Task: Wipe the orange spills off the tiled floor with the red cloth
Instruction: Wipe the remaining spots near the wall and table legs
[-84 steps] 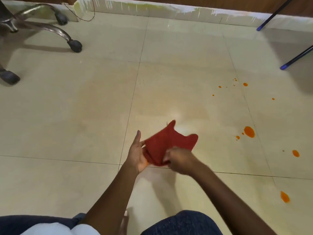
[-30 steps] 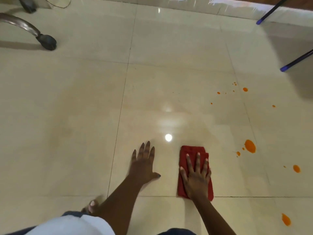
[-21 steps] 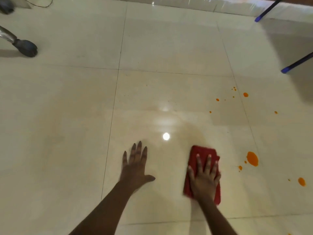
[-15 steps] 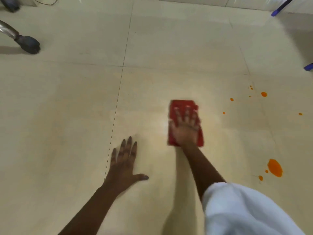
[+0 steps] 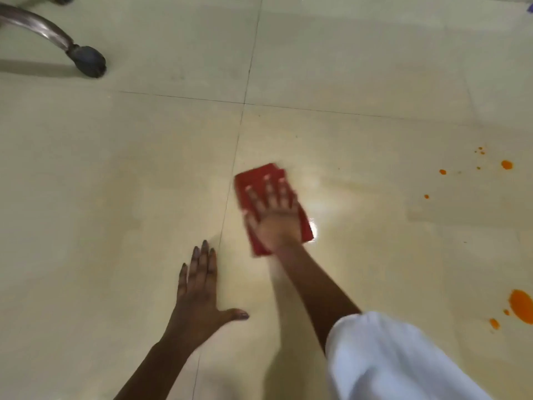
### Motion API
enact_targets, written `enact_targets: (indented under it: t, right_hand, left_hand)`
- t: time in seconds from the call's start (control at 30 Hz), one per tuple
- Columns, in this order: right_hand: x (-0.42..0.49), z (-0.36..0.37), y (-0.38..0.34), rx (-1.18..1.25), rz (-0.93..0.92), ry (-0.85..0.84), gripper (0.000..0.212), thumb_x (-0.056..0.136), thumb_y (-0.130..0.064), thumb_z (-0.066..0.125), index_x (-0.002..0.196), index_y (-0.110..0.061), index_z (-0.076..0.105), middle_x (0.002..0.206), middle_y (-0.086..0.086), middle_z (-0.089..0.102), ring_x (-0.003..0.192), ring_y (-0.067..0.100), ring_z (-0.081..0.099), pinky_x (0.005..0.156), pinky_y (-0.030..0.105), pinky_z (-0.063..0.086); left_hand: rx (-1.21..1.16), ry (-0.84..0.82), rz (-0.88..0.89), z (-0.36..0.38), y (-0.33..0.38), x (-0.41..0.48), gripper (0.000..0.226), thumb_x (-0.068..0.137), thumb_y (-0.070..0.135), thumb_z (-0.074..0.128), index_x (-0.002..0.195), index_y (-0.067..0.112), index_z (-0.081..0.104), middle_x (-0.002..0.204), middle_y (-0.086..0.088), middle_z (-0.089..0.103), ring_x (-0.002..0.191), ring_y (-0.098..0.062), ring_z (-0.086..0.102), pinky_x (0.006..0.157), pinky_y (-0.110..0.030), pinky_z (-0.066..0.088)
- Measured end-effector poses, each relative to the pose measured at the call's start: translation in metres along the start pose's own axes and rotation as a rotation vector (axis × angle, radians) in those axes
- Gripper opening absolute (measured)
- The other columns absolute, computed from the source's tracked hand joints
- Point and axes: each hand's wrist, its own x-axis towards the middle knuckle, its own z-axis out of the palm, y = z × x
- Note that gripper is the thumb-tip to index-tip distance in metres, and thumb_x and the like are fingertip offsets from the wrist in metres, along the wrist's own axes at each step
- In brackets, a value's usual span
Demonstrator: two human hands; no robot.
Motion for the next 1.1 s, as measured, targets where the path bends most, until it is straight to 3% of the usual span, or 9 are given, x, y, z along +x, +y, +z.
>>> enact_targets:
  t: [0.07, 0.13, 0.27, 0.37, 0.53, 0.7, 0.8, 0.97, 1.1]
  right_hand:
    - [-0.059, 0.018, -0.038, 0.005, -0.26, -0.008, 0.055, 0.093, -0.054, 0.028, 0.145, -0.038, 0.022, 0.157, 0.006, 0.009, 0.143, 0.034, 0.0, 0.114, 0.054, 0.005]
    - [-0.136, 0.025, -0.026, 0.026, -0.326, -0.003, 0.055, 0.089, -0.054, 0.038, 0.142, -0.041, 0.03, 0.155, 0.003, 0.021, 0.143, 0.032, 0.012, 0.113, 0.053, 0.011]
    - [-0.11, 0.012, 0.057, -0.052, -0.1, 0.14, 0.057, 0.085, -0.054, 0.036, 0.139, -0.034, 0.039, 0.151, 0.008, 0.027, 0.138, 0.037, 0.026, 0.108, 0.054, 0.024]
    - [-0.046, 0.003, 0.031, -0.048, 0.069, 0.086, 0.062, 0.086, -0.058, 0.024, 0.144, -0.036, 0.028, 0.155, 0.009, 0.02, 0.141, 0.037, 0.015, 0.111, 0.056, 0.015]
    - [-0.192, 0.037, -0.021, -0.055, -0.325, 0.027, 0.059, 0.084, -0.057, 0.043, 0.141, -0.04, 0.034, 0.153, 0.004, 0.026, 0.141, 0.033, 0.018, 0.11, 0.056, 0.019]
    - [-0.212, 0.013, 0.119, -0.062, 0.096, 0.153, 0.06, 0.086, -0.058, 0.033, 0.141, -0.036, 0.032, 0.151, 0.008, 0.028, 0.137, 0.036, 0.026, 0.105, 0.052, 0.026]
    - [-0.14, -0.002, 0.13, -0.028, 0.386, 0.153, 0.062, 0.086, -0.059, 0.026, 0.142, -0.033, 0.034, 0.149, 0.013, 0.032, 0.137, 0.04, 0.026, 0.105, 0.058, 0.027]
    - [-0.241, 0.023, 0.108, -0.019, 0.098, 0.085, 0.057, 0.09, -0.055, 0.031, 0.143, -0.037, 0.024, 0.153, 0.005, 0.024, 0.141, 0.035, 0.018, 0.107, 0.054, 0.021]
    - [-0.274, -0.002, 0.216, -0.021, 0.47, 0.124, 0.061, 0.09, -0.063, 0.012, 0.145, -0.037, 0.018, 0.154, 0.004, 0.021, 0.14, 0.033, 0.018, 0.108, 0.054, 0.02]
  left_hand:
    - [-0.093, 0.014, -0.105, -0.003, -0.008, -0.012, 0.131, 0.051, 0.097, 0.028, 0.147, 0.014, -0.008, 0.155, -0.013, 0.001, 0.142, -0.012, -0.016, 0.112, -0.047, 0.006]
    - [-0.11, -0.019, -0.101, -0.001, -0.016, -0.026, 0.133, 0.05, 0.097, 0.03, 0.147, 0.015, -0.011, 0.156, -0.012, -0.004, 0.142, -0.013, -0.016, 0.109, -0.053, 0.014]
    - [-0.044, -0.07, -0.075, 0.007, -0.027, -0.035, 0.132, 0.052, 0.097, 0.028, 0.147, 0.012, -0.008, 0.156, -0.014, -0.004, 0.143, -0.019, -0.015, 0.107, -0.053, 0.015]
    - [-0.033, -0.038, -0.062, 0.004, -0.024, -0.038, 0.131, 0.052, 0.096, 0.029, 0.147, 0.015, -0.012, 0.156, -0.011, -0.009, 0.142, -0.019, -0.016, 0.112, -0.049, 0.008]
    - [-0.075, -0.081, 0.031, 0.006, -0.007, -0.053, 0.136, 0.049, 0.094, 0.039, 0.147, 0.018, -0.016, 0.156, 0.002, -0.018, 0.143, -0.018, -0.013, 0.112, -0.03, -0.01]
    - [0.054, -0.153, 0.18, 0.022, 0.037, -0.051, 0.132, 0.055, 0.094, 0.033, 0.147, 0.003, 0.008, 0.156, -0.011, 0.003, 0.143, -0.024, -0.001, 0.113, -0.035, -0.001]
    - [0.103, -0.138, 0.269, 0.028, 0.068, -0.029, 0.131, 0.055, 0.089, 0.041, 0.148, 0.007, -0.002, 0.157, -0.01, -0.002, 0.143, -0.023, -0.004, 0.113, -0.034, -0.006]
    - [0.079, -0.154, 0.346, 0.039, 0.107, -0.008, 0.132, 0.05, 0.086, 0.049, 0.137, 0.03, -0.033, 0.151, 0.0, -0.031, 0.138, -0.012, -0.027, 0.112, -0.034, -0.015]
    - [0.163, -0.234, 0.331, 0.049, 0.127, -0.001, 0.132, 0.039, 0.089, 0.042, 0.135, 0.038, -0.031, 0.14, 0.011, -0.046, 0.131, -0.018, -0.04, 0.107, -0.051, -0.017]
